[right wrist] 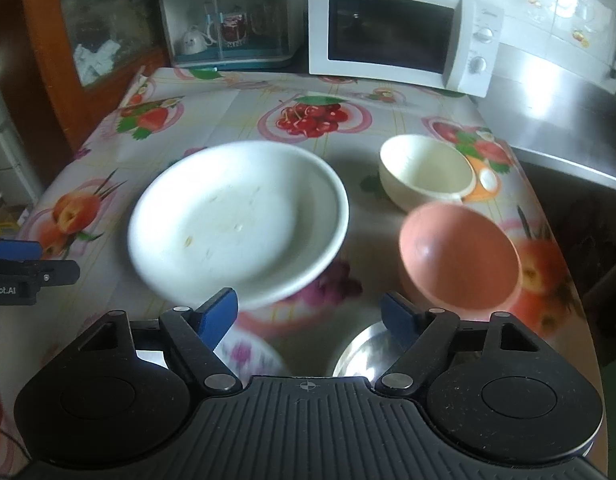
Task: Organize plates and bowls
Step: 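Grasp the rim of the large white bowl with the left gripper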
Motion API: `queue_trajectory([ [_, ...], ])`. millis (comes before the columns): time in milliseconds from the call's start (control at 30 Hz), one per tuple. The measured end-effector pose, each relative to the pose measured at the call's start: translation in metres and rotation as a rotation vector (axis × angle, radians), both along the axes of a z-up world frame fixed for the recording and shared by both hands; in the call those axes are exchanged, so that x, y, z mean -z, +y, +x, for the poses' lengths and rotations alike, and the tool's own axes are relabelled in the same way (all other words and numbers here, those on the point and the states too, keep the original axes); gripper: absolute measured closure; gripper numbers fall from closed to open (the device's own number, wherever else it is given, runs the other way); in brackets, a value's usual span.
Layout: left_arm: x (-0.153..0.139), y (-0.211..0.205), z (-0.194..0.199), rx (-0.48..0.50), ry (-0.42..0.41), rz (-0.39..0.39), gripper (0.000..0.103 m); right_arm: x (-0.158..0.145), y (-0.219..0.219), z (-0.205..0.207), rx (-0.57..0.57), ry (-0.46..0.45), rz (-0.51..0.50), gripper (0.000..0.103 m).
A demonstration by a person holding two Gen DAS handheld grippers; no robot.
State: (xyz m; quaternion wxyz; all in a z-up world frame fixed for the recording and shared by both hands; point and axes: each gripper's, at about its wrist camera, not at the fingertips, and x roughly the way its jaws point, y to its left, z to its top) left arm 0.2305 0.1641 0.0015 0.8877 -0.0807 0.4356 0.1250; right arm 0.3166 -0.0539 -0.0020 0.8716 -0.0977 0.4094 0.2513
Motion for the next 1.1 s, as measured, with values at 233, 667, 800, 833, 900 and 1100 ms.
queue_trajectory([
  [233,0.014,0.027,0.044,-0.03,0.024,-0.03,0.045,0.017,0.03,0.049,0.014,0.015,-0.028,0.03],
  [667,0.036,0.046,0.099,-0.016,0.034,-0.115,0.046,0.052,0.057,0.103,0.032,0.073,-0.109,0.034],
  [800,0.043,0.047,0.108,0.003,0.044,-0.141,0.055,0.057,0.063,0.108,0.023,0.093,-0.116,0.035],
  [833,0.044,0.047,0.11,0.005,0.045,-0.146,0.059,0.058,0.064,0.109,0.022,0.099,-0.116,0.035],
  [900,0.048,0.048,0.113,0.013,0.048,-0.162,0.066,0.06,0.066,0.111,0.02,0.113,-0.112,0.036],
  [1100,0.058,0.051,0.117,0.025,0.06,-0.206,0.082,0.068,0.073,0.113,0.009,0.139,-0.114,0.036],
])
